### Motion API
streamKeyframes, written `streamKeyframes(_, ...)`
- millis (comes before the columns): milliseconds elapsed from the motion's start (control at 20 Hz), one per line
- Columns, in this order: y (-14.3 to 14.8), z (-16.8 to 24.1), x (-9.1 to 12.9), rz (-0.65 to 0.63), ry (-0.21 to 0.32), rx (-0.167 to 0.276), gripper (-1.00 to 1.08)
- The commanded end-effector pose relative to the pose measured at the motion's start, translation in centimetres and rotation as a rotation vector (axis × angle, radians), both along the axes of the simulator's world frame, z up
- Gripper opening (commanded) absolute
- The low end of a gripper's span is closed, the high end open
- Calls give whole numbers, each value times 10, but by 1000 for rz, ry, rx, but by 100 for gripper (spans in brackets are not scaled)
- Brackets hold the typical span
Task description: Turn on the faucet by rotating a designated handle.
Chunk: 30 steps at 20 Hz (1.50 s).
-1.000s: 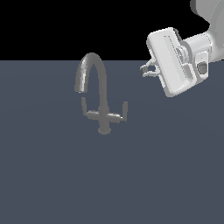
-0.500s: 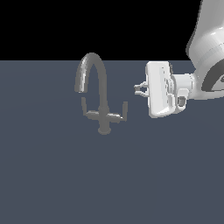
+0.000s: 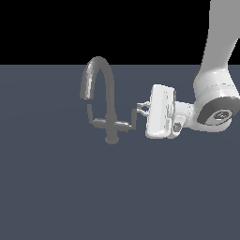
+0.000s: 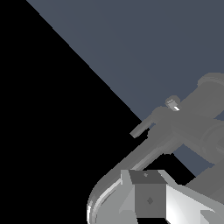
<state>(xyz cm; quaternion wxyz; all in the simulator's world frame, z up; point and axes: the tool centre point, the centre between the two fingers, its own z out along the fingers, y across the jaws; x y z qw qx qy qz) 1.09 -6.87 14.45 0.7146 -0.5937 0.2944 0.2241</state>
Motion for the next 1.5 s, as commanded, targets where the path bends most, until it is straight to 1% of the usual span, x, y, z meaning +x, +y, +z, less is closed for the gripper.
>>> streamKeyframes(0,4,-7,4,-12,9,33,-100)
streamKeyframes(100,7,-11,5,-19,15,50,-100)
streamKeyframes(250,9,-14,7,-23,20,65,-100)
streamKeyframes(700,9,-13,7,-22,19,62,-100)
streamKeyframes(1450,20,1,-34,-22,19,62,-100)
